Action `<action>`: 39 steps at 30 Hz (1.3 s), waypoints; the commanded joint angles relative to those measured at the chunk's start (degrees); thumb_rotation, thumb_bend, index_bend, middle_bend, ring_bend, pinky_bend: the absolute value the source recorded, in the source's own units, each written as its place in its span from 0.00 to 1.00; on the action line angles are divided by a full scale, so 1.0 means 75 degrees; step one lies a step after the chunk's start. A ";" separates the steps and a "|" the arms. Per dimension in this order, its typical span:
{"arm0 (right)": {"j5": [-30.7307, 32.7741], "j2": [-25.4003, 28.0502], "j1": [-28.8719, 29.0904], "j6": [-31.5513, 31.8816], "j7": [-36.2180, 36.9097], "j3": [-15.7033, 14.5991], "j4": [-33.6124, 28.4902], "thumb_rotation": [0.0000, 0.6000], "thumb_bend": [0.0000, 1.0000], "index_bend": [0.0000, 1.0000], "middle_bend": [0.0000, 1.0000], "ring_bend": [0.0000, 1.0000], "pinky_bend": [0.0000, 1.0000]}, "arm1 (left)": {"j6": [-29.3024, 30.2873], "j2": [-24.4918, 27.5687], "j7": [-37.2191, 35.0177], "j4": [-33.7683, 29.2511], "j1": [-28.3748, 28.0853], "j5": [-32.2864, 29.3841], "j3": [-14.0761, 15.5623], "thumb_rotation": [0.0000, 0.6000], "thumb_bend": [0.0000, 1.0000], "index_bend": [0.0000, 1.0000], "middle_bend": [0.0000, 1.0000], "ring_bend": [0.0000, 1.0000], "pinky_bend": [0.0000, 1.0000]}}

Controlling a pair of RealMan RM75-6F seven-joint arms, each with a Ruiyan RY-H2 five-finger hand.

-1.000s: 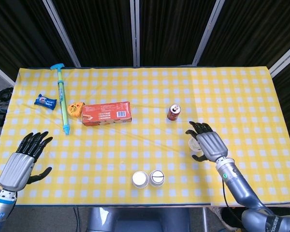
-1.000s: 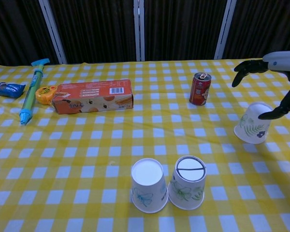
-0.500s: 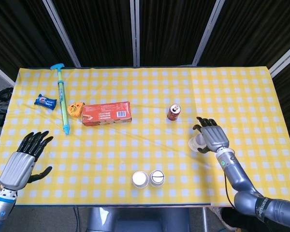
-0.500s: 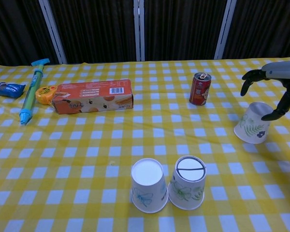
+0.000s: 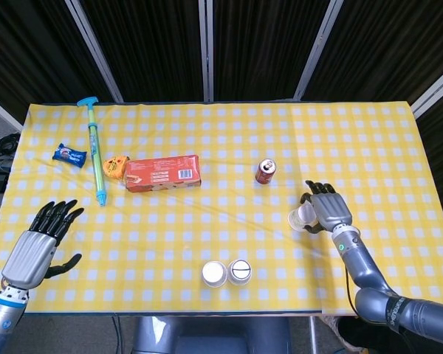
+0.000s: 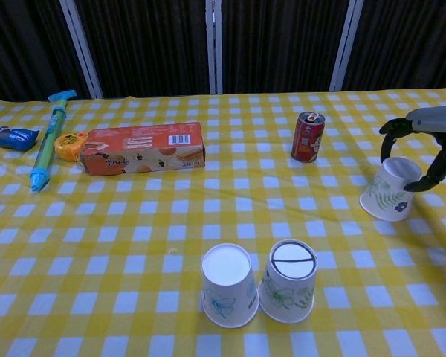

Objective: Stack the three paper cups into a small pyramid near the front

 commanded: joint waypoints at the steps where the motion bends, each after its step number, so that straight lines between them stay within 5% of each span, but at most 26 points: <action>1: -0.0109 -0.0069 -0.0011 0.0034 0.0106 -0.0034 0.0093 1.00 0.18 0.41 0.07 0.00 0.00 | -0.0037 0.0001 0.0004 0.0001 0.0013 -0.0002 -0.0027 1.00 0.26 0.08 0.00 0.00 0.00; 10: -0.0754 -0.0024 -0.0138 0.0448 0.0441 0.0015 -0.0181 1.00 0.23 0.50 0.15 0.00 0.00 | -0.0098 0.0014 -0.0007 0.0023 0.0073 0.0009 -0.0117 1.00 0.26 0.07 0.00 0.00 0.00; 25: -0.2592 0.1111 -0.0323 0.1338 0.0400 0.0198 -0.3135 1.00 0.23 0.51 0.15 0.00 0.00 | -0.0163 0.0032 -0.0006 0.0006 0.0140 0.0064 -0.0194 1.00 0.26 0.08 0.00 0.00 0.00; 31: -0.3726 0.1252 -0.0422 0.1628 -0.0219 -0.0097 -0.4676 1.00 0.23 0.51 0.15 0.00 0.00 | -0.0214 0.0035 -0.0035 0.0028 0.0153 0.0039 -0.0234 1.00 0.26 0.07 0.00 0.00 0.00; 39: -0.4201 0.0935 -0.0533 0.1729 -0.0586 -0.0420 -0.5071 1.00 0.23 0.51 0.15 0.00 0.00 | -0.0273 0.0058 -0.0092 0.0041 0.0167 -0.0019 -0.0286 1.00 0.26 0.08 0.00 0.00 0.00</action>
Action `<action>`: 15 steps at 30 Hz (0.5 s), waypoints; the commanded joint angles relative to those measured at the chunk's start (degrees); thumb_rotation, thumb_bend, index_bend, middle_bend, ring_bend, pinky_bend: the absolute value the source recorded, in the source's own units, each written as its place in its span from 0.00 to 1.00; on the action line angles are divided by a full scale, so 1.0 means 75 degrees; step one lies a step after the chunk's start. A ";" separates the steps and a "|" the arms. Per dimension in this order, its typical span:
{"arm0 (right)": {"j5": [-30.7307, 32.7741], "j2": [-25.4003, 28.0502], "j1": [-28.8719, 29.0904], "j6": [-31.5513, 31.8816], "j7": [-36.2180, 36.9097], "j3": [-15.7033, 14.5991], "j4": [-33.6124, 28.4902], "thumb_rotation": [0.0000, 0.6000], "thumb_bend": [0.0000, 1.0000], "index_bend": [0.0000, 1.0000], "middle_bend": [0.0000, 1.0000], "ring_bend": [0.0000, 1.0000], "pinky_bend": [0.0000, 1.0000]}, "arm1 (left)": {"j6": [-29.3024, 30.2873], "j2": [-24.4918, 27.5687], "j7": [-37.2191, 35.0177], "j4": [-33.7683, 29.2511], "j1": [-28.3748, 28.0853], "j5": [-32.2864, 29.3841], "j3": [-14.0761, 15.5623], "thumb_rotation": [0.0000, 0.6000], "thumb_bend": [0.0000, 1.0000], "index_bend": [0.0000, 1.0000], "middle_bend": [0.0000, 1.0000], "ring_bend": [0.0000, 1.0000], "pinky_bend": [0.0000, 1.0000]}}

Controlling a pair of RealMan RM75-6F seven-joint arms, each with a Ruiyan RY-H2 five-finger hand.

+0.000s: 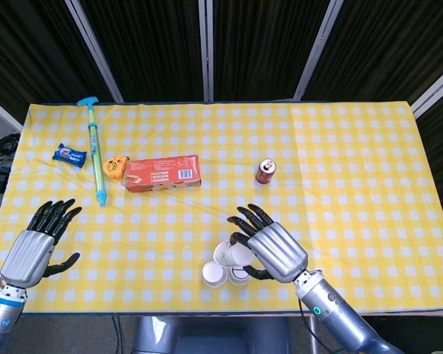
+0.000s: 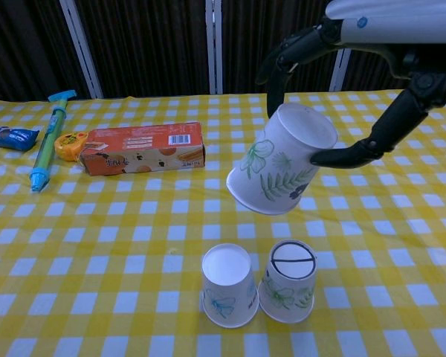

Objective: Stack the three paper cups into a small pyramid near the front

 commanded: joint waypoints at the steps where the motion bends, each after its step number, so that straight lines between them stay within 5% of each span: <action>1: -0.0160 -0.0148 -0.0050 -0.0003 -0.0122 -0.0148 -0.0079 1.00 0.23 0.51 0.15 0.00 0.00 | -0.0036 0.0005 -0.0016 0.0007 -0.0002 -0.0029 -0.0018 1.00 0.26 0.08 0.00 0.00 0.00; 15: -0.0295 -0.0638 -0.0076 -0.0133 -0.0536 -0.0464 0.0152 1.00 0.23 0.51 0.15 0.00 0.00 | -0.0181 -0.0016 -0.0001 0.0031 -0.0009 -0.0096 -0.0069 1.00 0.26 0.08 0.00 0.00 0.00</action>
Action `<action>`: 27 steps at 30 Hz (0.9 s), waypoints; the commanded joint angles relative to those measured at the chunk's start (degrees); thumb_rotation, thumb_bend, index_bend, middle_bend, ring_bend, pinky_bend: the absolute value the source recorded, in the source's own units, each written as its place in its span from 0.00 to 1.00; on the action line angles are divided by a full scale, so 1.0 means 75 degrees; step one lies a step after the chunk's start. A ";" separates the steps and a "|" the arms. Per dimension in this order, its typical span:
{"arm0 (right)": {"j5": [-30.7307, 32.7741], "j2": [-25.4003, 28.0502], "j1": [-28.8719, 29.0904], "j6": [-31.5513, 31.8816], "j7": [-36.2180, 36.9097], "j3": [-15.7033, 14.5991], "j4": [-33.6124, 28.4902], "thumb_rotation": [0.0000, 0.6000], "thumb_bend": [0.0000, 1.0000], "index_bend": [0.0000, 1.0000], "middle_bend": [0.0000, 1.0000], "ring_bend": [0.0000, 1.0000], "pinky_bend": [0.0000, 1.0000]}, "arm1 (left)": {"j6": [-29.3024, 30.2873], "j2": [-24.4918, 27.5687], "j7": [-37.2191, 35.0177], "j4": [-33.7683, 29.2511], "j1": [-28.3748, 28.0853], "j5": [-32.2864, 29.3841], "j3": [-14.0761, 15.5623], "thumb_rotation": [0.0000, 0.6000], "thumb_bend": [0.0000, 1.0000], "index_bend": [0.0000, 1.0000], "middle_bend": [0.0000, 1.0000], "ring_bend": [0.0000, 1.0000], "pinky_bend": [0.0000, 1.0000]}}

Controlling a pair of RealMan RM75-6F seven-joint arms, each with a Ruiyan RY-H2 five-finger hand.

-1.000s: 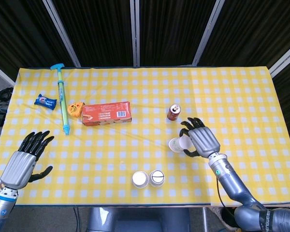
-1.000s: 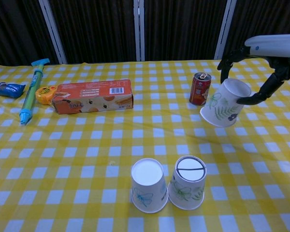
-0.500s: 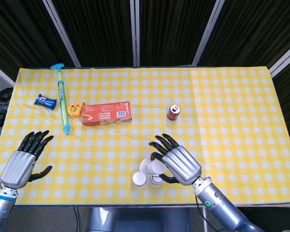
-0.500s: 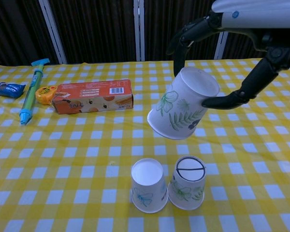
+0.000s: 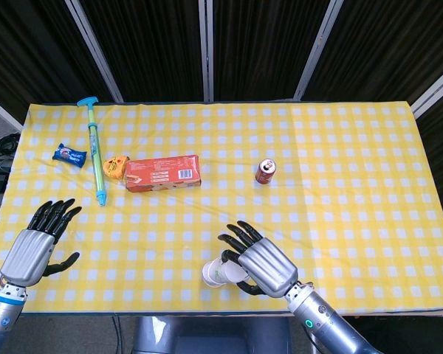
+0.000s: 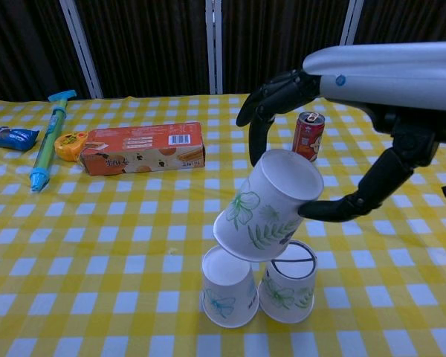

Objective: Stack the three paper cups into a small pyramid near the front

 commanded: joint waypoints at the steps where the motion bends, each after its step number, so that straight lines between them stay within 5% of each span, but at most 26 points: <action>1: 0.0005 -0.0080 0.0020 -0.0017 -0.0160 -0.0033 0.0076 1.00 0.23 0.51 0.15 0.00 0.00 | -0.0034 -0.0010 0.0009 0.0009 -0.0006 -0.0026 -0.0011 1.00 0.26 0.07 0.00 0.00 0.00; 27: 0.0564 -0.0406 0.0041 0.0037 -0.1003 -0.0247 0.0452 1.00 0.23 0.50 0.14 0.00 0.00 | -0.0102 -0.0040 0.0200 0.0005 0.0036 -0.0114 -0.0096 1.00 0.26 0.07 0.00 0.00 0.00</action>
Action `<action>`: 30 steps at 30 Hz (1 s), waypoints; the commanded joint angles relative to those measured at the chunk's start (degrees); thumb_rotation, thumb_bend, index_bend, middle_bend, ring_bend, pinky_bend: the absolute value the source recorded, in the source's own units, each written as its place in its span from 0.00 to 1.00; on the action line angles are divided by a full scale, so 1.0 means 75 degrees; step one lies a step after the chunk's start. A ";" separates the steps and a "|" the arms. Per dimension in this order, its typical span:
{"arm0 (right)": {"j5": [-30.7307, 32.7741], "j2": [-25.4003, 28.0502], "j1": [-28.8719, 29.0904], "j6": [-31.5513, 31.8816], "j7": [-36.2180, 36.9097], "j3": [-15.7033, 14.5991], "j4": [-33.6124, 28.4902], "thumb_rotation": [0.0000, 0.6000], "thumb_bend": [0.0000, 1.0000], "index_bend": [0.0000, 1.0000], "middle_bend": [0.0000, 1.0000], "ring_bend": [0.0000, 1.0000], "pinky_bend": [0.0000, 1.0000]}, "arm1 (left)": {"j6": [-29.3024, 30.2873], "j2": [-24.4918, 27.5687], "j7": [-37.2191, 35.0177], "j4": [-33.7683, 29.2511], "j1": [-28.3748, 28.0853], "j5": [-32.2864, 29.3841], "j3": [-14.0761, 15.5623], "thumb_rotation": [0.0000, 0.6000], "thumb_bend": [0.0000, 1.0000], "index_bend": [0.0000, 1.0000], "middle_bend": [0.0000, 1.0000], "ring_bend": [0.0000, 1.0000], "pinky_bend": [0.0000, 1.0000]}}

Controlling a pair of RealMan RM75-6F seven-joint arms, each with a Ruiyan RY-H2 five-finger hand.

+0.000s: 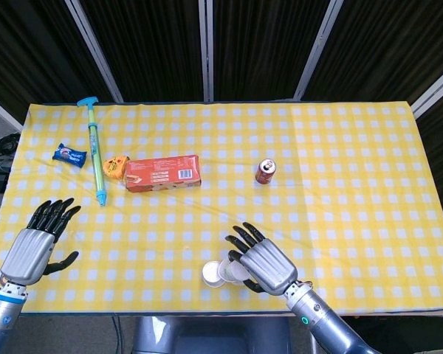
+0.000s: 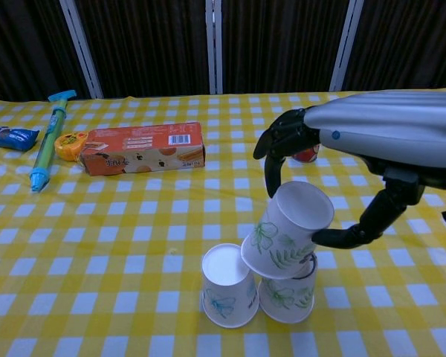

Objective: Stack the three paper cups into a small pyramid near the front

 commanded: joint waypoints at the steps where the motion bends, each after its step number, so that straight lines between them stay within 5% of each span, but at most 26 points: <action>1: 0.0030 0.0027 0.0000 0.0001 -0.0041 -0.0025 -0.0028 1.00 0.23 0.50 0.15 0.00 0.00 | 0.0009 0.0003 0.0004 0.0001 0.0003 0.0008 -0.0007 1.00 0.26 0.07 0.00 0.00 0.00; 23: 0.0054 -0.0175 -0.0010 0.0023 -0.0082 -0.0104 0.0038 1.00 0.22 0.49 0.14 0.00 0.00 | -0.0029 0.0028 -0.0006 -0.0010 0.0019 0.0026 -0.0019 1.00 0.26 0.07 0.00 0.00 0.00; 30: 0.0079 -0.0242 -0.0004 0.0065 -0.0119 -0.0088 0.0022 1.00 0.20 0.41 0.09 0.00 0.00 | -0.0034 0.0035 -0.0027 -0.0014 0.0026 0.0008 -0.0034 1.00 0.26 0.08 0.00 0.00 0.00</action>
